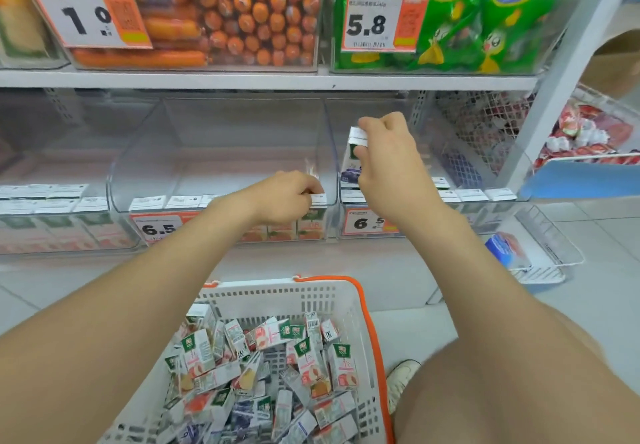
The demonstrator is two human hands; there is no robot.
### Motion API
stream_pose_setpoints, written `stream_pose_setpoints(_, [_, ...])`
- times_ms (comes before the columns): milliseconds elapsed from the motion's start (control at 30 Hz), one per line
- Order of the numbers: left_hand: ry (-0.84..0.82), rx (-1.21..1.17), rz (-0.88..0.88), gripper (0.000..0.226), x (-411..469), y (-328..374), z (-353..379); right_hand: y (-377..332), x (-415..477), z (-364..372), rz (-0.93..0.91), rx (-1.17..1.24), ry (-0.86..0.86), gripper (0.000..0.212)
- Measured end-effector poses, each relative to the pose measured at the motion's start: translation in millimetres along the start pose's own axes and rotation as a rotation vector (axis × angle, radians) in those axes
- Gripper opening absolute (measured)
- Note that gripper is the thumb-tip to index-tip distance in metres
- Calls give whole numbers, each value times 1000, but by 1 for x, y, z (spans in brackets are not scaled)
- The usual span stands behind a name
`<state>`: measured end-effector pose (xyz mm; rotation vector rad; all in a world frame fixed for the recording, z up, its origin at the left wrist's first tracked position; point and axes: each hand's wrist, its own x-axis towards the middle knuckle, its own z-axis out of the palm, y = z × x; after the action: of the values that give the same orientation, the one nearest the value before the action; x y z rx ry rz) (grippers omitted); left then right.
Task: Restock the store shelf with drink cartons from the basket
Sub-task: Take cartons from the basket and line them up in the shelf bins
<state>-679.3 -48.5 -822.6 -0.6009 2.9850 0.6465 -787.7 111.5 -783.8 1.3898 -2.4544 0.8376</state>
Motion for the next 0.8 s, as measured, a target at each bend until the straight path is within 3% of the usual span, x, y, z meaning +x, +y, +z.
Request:
stream_pose_setpoints(67, [64,-14,-4,39,0,4,1,9,4,0,-5,-51,-23,35])
stream_pose_setpoints(200, [567,-60,170,12,2,20,8,36,12,-10,9,-167,-48,28])
stream_pose_setpoints(267, [689,19,311,9,3,37,10,50,14,-23,27,-170,-5,34])
stream_pose_setpoints(367, [645,165,435,14,9,63,18,72,17,-44,27,-332,22,37])
stream_pose_setpoints(533, [434,219,380,32,33,87,44,131,23,-52,102,-656,-107,35])
stream_pose_setpoints(633, [382,236,358,40,43,92,57,160,19,-46,119,-665,-204,43])
stream_pose_setpoints(800, [403,237,321,28,48,88,76,180,25,-35,73,-569,-416,35])
